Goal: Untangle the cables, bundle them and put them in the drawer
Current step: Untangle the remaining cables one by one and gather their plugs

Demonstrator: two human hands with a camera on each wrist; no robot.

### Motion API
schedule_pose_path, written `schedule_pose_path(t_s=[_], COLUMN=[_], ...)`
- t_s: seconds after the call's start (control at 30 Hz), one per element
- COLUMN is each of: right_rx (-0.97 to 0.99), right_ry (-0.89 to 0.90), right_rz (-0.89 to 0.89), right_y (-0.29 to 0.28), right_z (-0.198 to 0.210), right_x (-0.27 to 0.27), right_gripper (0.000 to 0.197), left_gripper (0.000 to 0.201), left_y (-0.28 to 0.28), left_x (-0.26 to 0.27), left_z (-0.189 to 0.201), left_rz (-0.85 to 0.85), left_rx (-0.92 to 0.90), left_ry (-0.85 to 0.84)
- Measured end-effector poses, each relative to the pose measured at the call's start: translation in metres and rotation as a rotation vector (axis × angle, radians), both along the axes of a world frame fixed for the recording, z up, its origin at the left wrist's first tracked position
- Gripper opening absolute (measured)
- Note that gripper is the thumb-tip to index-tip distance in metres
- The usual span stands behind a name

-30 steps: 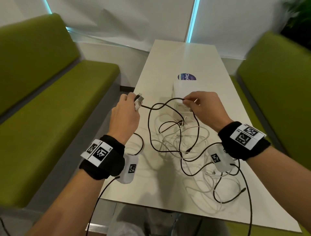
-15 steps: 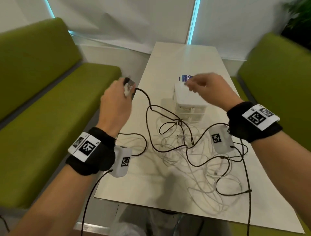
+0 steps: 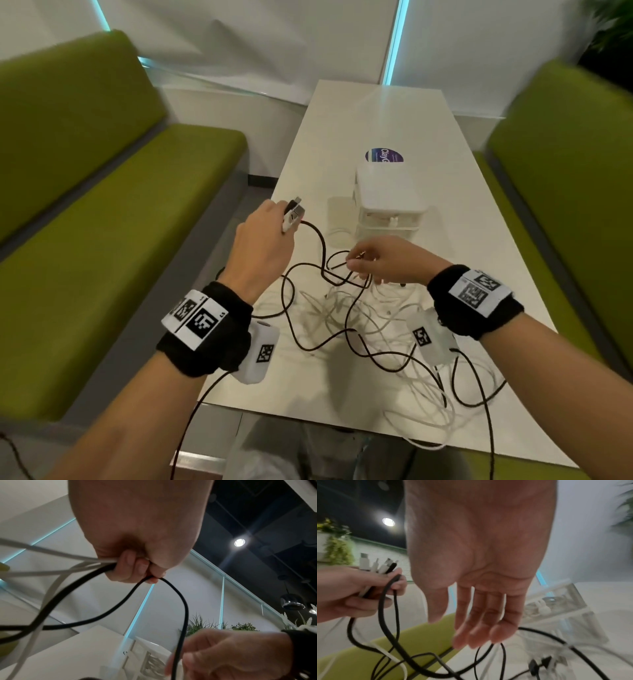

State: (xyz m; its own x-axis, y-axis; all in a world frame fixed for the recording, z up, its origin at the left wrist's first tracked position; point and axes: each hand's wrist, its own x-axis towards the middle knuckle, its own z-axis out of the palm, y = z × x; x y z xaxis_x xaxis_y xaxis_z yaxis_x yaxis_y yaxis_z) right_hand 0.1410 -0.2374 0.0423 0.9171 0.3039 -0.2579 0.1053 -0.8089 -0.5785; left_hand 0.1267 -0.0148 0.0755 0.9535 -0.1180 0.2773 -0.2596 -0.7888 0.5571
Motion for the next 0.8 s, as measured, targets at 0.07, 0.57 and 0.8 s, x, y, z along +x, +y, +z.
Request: schedule_pose_path(t_s=[0.07, 0.57, 0.8], right_rx=[0.055, 0.669, 0.472], right_ry=[0.000, -0.128, -0.030], right_rz=[0.050, -0.090, 0.016], right_y=[0.006, 0.017, 0.035], right_z=[0.013, 0.051, 0.042], right_x=[-0.004, -0.007, -0.009], right_gripper=[0.027, 0.038, 0.037], left_gripper=[0.024, 0.024, 0.043], left_y=[-0.006, 0.025, 0.009], left_x=[-0.002, 0.017, -0.003], left_z=[0.000, 0.016, -0.001], left_rz=[-0.019, 0.123, -0.050], left_rx=[-0.031, -0.551, -0.569], left_ry=[0.028, -0.200, -0.094])
